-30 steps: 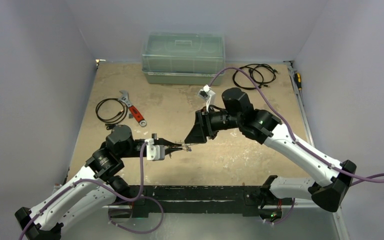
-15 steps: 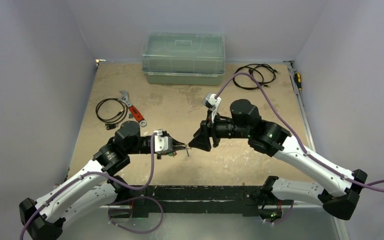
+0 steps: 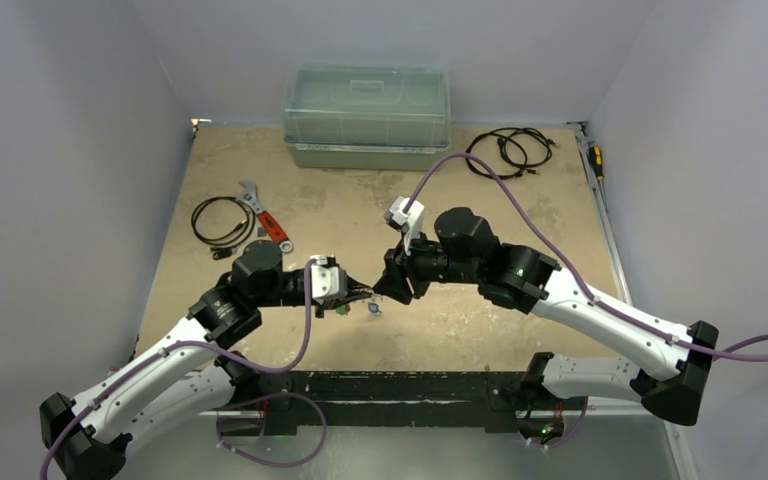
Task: Put the keys on the keyring
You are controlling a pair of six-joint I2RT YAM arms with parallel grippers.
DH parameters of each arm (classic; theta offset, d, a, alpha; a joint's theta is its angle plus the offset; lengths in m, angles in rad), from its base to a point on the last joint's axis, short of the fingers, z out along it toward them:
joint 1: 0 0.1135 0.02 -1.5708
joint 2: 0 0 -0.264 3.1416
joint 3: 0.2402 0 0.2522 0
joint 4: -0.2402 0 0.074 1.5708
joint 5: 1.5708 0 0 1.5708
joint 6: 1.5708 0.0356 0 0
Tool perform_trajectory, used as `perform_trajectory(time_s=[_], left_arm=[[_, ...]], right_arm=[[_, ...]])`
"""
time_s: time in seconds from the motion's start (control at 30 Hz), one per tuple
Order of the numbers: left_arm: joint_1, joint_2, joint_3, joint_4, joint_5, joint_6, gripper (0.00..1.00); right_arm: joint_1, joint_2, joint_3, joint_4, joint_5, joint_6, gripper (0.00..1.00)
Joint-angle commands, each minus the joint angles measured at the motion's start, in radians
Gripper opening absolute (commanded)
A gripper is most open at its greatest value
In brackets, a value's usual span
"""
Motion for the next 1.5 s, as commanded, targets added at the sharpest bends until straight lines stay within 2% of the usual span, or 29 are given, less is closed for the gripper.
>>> perform_trajectory(time_s=[0.0, 0.5, 0.73, 1.0, 1.2, 1.3, 1.47], left_arm=[[-0.004, -0.007, 0.055, 0.047, -0.005, -0.015, 0.0], [-0.003, 0.014, 0.065, 0.028, -0.046, -0.028, 0.0], [-0.003, 0.014, 0.067, 0.021, -0.057, -0.027, 0.0], [-0.002, 0.021, 0.07, 0.007, -0.08, -0.02, 0.0], [-0.002, 0.022, 0.072, 0.001, -0.097, -0.019, 0.0], [-0.003, 0.026, 0.071, -0.003, -0.107, -0.016, 0.0], [-0.002, 0.036, 0.071, -0.012, -0.122, -0.009, 0.0]], right_arm=[[0.011, -0.008, 0.015, -0.015, 0.065, -0.041, 0.45], [0.051, 0.015, 0.008, -0.008, 0.117, -0.05, 0.38], [0.076, 0.056, 0.018, -0.02, 0.198, -0.046, 0.34], [0.095, 0.081, 0.037, -0.051, 0.279, -0.046, 0.23], [0.105, 0.101, 0.057, -0.083, 0.322, -0.043, 0.04], [0.105, 0.119, 0.084, -0.135, 0.352, -0.043, 0.0], [0.105, 0.13, 0.126, -0.187, 0.364, -0.037, 0.0]])
